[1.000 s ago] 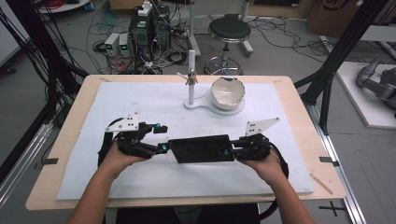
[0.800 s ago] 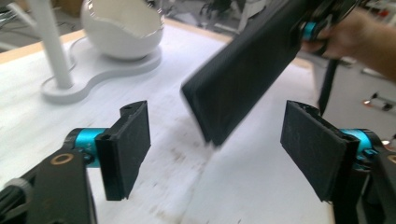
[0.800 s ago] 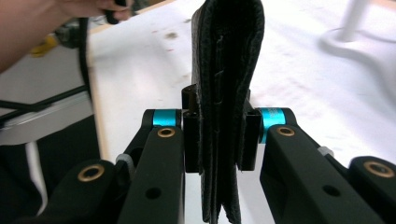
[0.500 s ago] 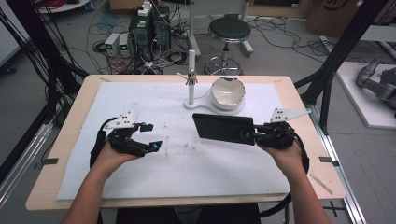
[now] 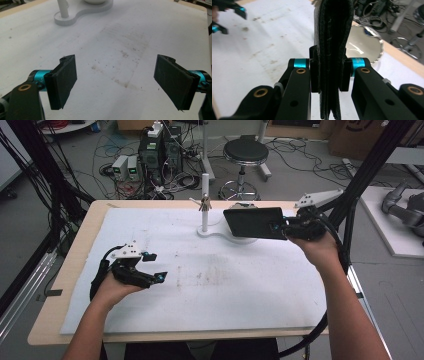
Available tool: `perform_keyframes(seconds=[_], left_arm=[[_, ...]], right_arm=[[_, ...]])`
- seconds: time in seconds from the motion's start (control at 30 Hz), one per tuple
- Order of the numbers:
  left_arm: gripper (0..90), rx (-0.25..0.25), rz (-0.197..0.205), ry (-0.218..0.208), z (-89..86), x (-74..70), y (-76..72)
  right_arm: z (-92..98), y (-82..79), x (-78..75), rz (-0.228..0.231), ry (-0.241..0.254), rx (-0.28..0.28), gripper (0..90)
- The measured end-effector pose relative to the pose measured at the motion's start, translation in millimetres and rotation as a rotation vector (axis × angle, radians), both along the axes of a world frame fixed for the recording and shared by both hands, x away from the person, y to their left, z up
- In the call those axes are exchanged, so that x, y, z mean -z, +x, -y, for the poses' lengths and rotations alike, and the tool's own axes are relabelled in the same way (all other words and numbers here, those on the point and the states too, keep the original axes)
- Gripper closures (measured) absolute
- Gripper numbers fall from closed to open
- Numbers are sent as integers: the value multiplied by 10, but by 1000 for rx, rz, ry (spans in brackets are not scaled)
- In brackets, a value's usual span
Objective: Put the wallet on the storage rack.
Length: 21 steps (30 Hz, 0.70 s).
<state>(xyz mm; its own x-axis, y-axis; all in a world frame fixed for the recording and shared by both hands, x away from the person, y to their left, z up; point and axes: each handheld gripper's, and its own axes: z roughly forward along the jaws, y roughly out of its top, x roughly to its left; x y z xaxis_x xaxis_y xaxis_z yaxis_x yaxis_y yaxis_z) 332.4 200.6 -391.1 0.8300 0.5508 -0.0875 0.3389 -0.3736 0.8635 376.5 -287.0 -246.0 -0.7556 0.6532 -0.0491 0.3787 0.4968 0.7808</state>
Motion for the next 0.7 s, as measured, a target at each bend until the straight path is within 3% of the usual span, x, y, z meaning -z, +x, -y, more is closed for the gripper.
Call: perform_keyframes(seconds=[0.1, 0.23, 0.27, 0.33, 0.43, 0.7], left_arm=[[186, -14, 6, 18, -45, 2, 2], [186, -29, 11, -11, -100, 0, 8], [186, -30, 2, -20, -99, 10, 12], [186, -27, -9, -13, -86, 30, 19], [186, -14, -15, -12, -52, 46, 25], [186, -13, -18, -33, -73, 40, 34]], right_arm=[[-23, 78, -74, 4, -37, 16, 775], [-86, 255, -178, -8, -103, 55, 775], [-119, 340, -200, -23, -145, 67, 775], [-142, 390, -202, -33, -164, 74, 775], [-234, 598, -180, -71, -253, 79, 774], [-439, 935, -81, -152, -363, 86, 774]])
